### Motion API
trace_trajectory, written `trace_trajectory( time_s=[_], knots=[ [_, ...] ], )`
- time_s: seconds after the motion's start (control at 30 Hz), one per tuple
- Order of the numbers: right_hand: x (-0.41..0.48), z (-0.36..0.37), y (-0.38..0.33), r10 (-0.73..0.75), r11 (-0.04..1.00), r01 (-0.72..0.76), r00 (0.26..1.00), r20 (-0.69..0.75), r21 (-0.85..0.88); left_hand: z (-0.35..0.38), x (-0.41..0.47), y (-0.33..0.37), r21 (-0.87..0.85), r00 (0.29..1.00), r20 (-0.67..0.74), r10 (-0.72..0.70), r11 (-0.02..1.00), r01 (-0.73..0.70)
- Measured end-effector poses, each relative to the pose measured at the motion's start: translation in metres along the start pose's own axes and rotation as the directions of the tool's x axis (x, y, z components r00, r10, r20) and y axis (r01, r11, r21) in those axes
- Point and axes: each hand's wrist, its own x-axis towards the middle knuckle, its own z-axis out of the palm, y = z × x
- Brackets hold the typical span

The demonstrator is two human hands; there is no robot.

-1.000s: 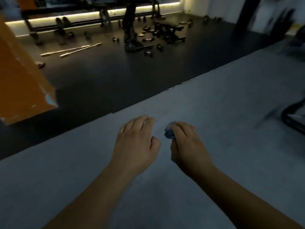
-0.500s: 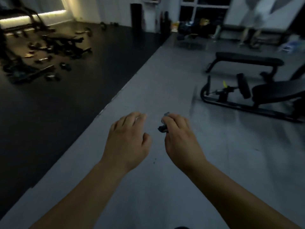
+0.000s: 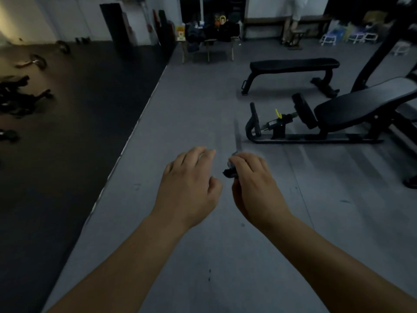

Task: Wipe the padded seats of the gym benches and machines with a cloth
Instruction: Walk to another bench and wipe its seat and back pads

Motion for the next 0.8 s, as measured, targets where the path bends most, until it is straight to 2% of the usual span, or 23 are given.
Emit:
trace_trajectory(
  time_s=[0.23,0.47,0.63,0.8],
  knots=[
    [0.172,0.081,0.045,0.071,0.997,-0.071,0.997,-0.010,-0.027,0.029,0.178,-0.107,-0.025,0.999,0.021,0.043,0.999,-0.042],
    [0.356,0.173,0.086,0.166,0.981,-0.175,0.981,-0.104,-0.085,0.066,0.380,-0.217,-0.039,0.980,0.069,0.189,0.982,-0.186],
    [0.468,0.207,0.134,0.254,0.955,-0.270,0.958,-0.134,-0.121,0.083,0.523,-0.252,-0.072,0.946,0.099,0.309,0.950,-0.303],
    [0.581,0.249,0.228,0.316,0.929,-0.344,0.930,-0.189,-0.140,0.130,0.683,-0.272,-0.072,0.913,0.104,0.394,0.919,-0.389]
  ],
)
